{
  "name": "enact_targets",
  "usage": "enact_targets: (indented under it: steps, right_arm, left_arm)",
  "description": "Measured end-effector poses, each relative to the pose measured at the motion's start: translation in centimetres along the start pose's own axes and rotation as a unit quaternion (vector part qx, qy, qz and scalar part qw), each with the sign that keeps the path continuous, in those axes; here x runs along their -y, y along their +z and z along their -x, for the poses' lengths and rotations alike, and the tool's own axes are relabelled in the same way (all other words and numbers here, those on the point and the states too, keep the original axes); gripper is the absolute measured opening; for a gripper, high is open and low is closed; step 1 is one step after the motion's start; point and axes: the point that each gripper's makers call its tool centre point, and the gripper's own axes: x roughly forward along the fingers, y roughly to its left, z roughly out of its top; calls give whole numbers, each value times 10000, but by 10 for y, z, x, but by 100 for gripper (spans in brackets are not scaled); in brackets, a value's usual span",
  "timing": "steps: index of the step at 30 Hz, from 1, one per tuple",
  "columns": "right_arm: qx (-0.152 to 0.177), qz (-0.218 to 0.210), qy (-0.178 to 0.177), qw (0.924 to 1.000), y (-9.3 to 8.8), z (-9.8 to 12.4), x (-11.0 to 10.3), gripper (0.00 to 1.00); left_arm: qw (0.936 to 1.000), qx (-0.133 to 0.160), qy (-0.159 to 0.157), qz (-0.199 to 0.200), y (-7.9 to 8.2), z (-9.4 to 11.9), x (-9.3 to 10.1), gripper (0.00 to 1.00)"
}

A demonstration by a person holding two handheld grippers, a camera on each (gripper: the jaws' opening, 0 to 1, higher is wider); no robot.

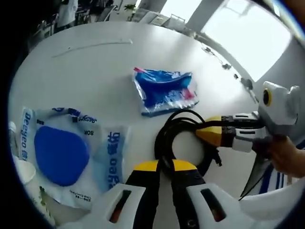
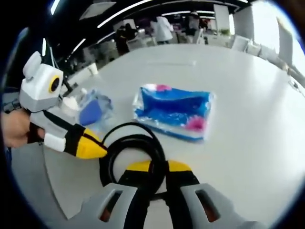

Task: Arrange the tabletop items into an orderly group along one side of the table until the central work area is clear of visible clutter.

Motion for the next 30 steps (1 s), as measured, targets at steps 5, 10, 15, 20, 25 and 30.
enact_targets:
  steps: [5,10,15,20,25,30]
  right_arm:
    - [51,246,-32,9997,2,3,-2,19]
    - [60,341,-125,9993,1,7,1,36]
    - [214,323,-83,9992,5,16,0,46]
    - [398,144,51,9991,9,27,-4,64]
    - [447,-58,-37,9990,5,38,3,72]
    - [517,-182,-125,9984,6,45,6,71]
  left_arm:
    - [9999,63,115,-100,0,4,-2,11]
    - [9995,210,43,-218,5,9,4,22]
    - [9981,469,-129,-383,13,15,15,47]
    - [9958,649,-139,-629,18,26,21,63]
    - [9940,739,-156,-789,18,34,24,78]
    - [9928,757,57,-928,12,44,17,85]
